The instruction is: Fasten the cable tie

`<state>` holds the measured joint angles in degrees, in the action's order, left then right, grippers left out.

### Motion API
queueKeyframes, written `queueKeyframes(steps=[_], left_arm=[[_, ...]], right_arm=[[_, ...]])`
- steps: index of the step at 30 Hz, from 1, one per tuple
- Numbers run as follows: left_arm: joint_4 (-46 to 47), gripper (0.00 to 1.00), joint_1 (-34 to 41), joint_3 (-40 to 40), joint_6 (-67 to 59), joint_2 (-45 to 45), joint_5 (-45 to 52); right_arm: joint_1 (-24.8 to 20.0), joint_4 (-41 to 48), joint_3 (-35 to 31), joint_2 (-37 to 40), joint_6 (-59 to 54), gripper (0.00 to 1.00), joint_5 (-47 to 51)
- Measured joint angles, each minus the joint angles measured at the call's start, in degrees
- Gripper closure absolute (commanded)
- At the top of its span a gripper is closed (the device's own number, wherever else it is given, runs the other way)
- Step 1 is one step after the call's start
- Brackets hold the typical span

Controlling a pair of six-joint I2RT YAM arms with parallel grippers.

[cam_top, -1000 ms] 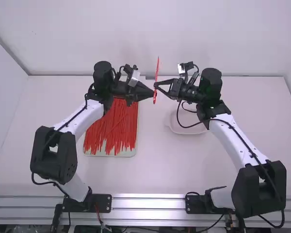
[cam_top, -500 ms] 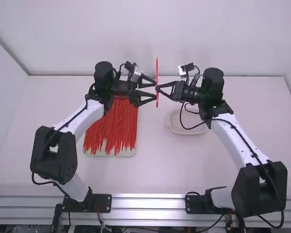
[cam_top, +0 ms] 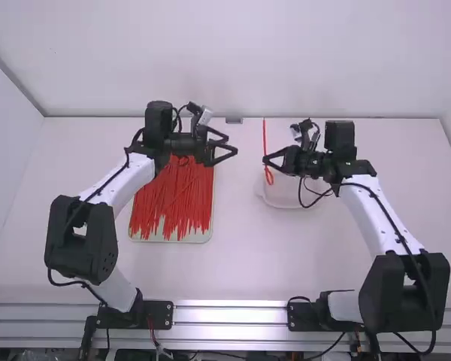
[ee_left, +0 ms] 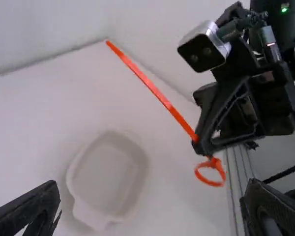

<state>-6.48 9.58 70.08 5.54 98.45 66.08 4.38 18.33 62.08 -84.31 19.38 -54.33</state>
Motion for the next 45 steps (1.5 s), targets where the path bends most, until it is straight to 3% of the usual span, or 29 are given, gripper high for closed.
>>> queueKeyframes(steps=[7, 18, 33, 44, 45], left_arm=[[9.16, 0.01, 0.02, 0.00, -2.60, 0.00, -0.66], [23.45, 0.01, -0.57, 0.00, -8.76, 0.02, -6.21], [25.97, 0.01, -7.04, 0.00, -10.16, 0.00, -6.71], [25.97, 0.01, -7.13, 0.00, -10.14, 0.02, -6.60], [25.97, 0.01, -7.13, 0.00, -10.14, 0.02, -6.60]], right_arm=[[-0.37, 5.40, 0.00, 0.00, -8.00, 1.00, 15.02], [-0.37, 6.08, -0.02, -0.15, -11.19, 1.00, 34.23], [1.44, -1.20, 0.00, -15.06, -12.00, 1.00, 38.42], [2.84, -0.33, 0.00, -17.07, -11.96, 1.00, 41.33], [2.84, -0.07, 0.00, -17.09, -12.00, 0.93, 41.75]])
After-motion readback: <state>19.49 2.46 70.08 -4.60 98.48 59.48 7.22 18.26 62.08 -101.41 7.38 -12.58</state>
